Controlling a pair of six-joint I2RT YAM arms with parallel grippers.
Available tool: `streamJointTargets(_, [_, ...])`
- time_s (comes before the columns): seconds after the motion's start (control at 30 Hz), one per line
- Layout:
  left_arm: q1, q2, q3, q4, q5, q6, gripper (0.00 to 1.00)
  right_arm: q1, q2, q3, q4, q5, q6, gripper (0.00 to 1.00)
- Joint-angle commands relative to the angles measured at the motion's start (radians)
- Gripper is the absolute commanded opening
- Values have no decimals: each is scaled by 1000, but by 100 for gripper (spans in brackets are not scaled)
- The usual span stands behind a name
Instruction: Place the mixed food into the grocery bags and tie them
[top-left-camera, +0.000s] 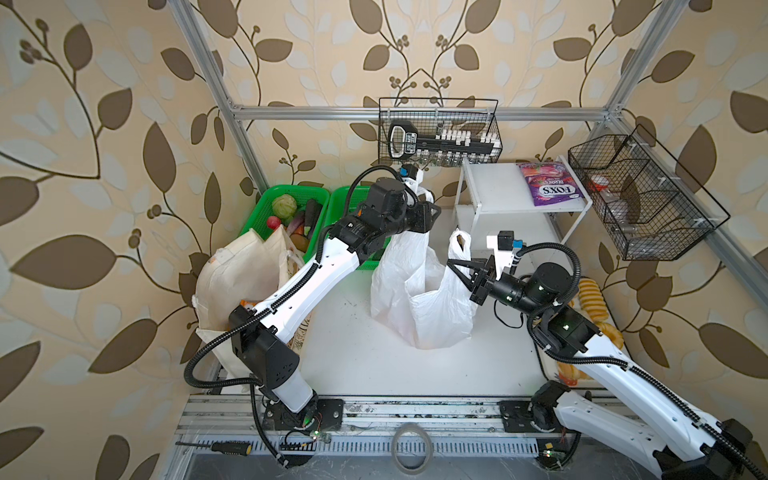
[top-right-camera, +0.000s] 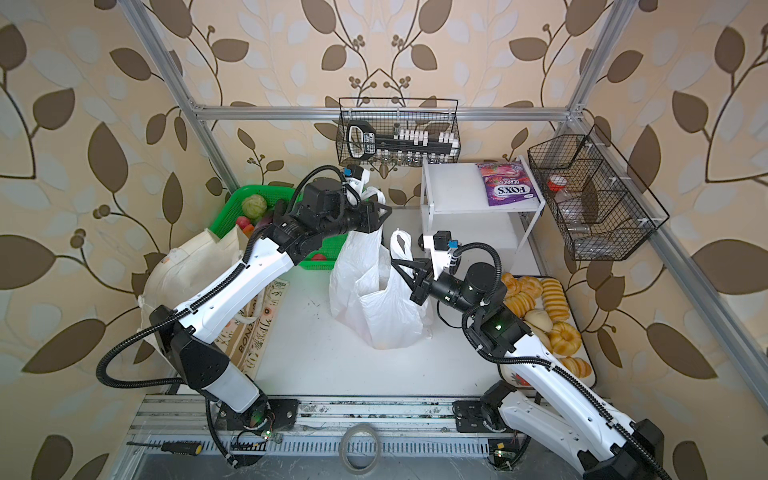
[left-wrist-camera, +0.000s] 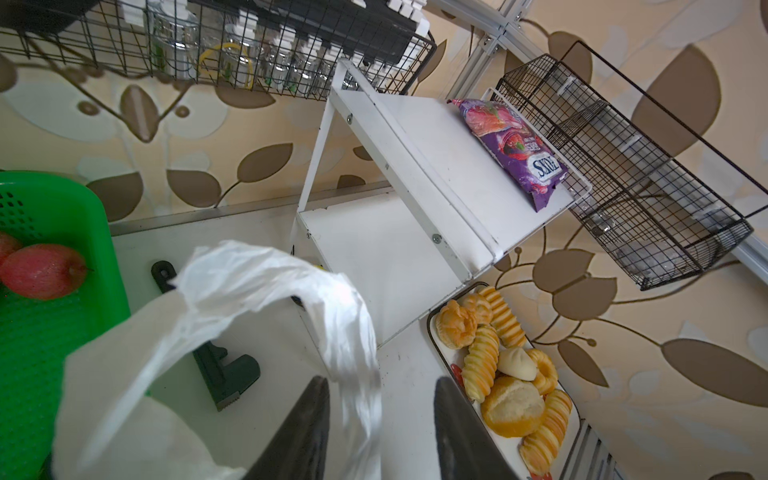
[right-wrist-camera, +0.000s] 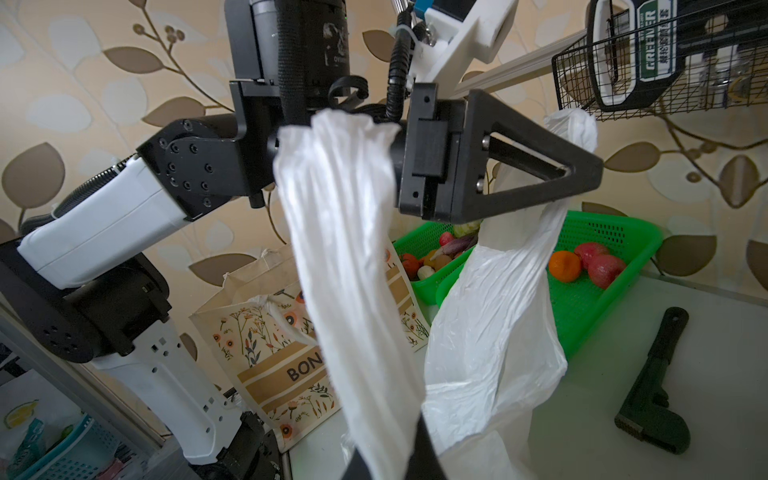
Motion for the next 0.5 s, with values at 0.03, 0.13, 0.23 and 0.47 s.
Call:
streamJointTargets(0.03, [14, -1, 42, 48, 12, -6, 38, -2, -16, -10, 24, -3, -15, 0])
streamJointTargets(0.13, [15, 8, 50, 34, -1, -5, 38, -2, -16, -10, 26, -8, -16, 0])
streamJointTargets(0.23, [14, 16, 54, 20, -21, -3, 38, -1, -18, -9, 25, -7, -16, 0])
streamJointTargets(0.47, [14, 36, 67, 2, -17, 7, 33, -2, -20, -9, 30, -8, -18, 0])
